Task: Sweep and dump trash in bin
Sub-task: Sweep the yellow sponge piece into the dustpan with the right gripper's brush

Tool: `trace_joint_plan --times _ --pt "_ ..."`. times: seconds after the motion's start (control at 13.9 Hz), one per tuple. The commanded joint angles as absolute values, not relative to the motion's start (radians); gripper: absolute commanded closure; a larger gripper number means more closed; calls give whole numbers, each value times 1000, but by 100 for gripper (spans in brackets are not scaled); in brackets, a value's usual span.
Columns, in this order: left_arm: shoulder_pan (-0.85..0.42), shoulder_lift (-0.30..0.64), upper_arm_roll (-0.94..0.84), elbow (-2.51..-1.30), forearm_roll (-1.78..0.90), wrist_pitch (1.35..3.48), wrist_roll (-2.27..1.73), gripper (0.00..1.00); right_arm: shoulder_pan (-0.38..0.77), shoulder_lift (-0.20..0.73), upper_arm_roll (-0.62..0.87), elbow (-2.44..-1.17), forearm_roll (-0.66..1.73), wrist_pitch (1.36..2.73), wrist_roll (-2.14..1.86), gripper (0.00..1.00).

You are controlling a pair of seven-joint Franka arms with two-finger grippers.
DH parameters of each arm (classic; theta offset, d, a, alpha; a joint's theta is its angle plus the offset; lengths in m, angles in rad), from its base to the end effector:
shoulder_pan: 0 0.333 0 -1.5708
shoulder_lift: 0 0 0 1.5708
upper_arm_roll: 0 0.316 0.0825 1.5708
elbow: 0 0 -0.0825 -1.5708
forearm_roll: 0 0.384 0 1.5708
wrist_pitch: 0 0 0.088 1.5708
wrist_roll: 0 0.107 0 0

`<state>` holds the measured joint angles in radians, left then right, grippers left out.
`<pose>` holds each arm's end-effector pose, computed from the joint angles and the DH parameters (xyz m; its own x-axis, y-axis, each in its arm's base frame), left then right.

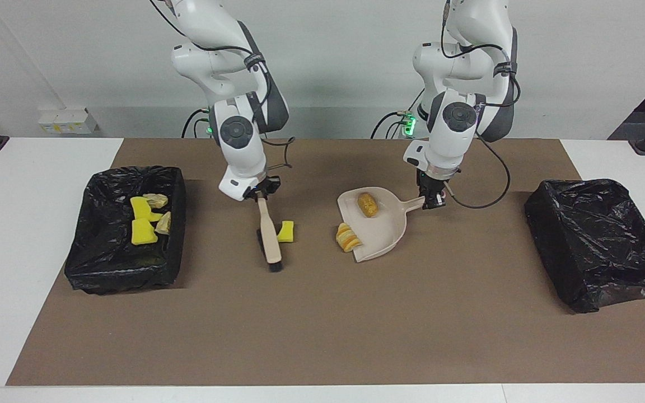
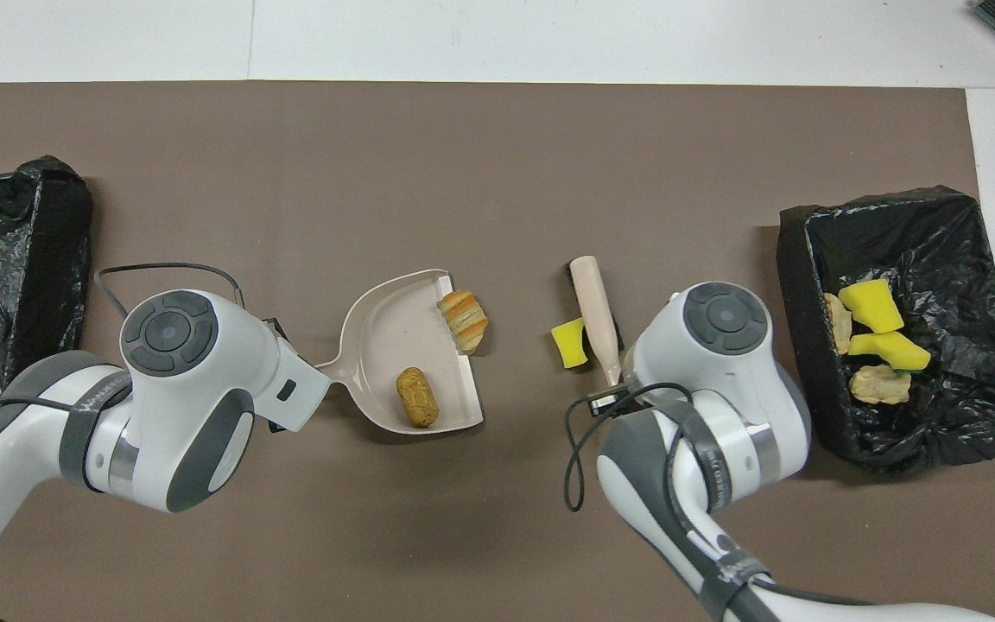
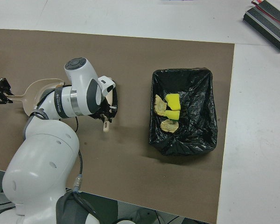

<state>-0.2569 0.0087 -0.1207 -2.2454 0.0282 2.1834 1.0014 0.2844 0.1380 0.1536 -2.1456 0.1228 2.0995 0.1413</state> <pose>0.4794 -0.1890 0.3569 0.1722 -0.9835 -0.0557 -0.9834 -0.1750 0.0483 0.4839 0.2324 0.3259 0.9531 0.2275 -0.1998 0.2142 -0.9730 -0.0864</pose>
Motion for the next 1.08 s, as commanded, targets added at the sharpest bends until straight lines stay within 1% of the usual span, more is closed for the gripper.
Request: trace_joint_plan --times 0.0,0.07,0.22,0.29,0.36,0.58,0.87,1.01 --pt "-278 -18 -113 -2269 66 2160 963 100 359 212 156 -2039 219 2094 216 100" --pt "-290 -20 -114 -2270 72 2161 963 100 398 231 158 -1999 241 2088 231 100" --pt "-304 -21 -115 -2272 72 2161 963 100 483 308 158 -1910 256 2109 305 100" --pt "-325 -17 -115 -2272 74 2163 965 100 507 340 158 -1867 262 2118 349 100" --pt "-348 -2 -115 -2276 75 2177 962 100 526 344 158 -1846 284 2117 369 100" --pt "-347 14 -115 -2273 75 2216 973 100 598 339 158 -1844 321 2117 409 100" --pt "-330 25 -115 -2269 74 2243 980 100 603 282 152 -1862 301 2047 448 100" --pt "-311 26 -115 -2269 74 2255 994 100 603 249 152 -1873 238 2011 533 100"
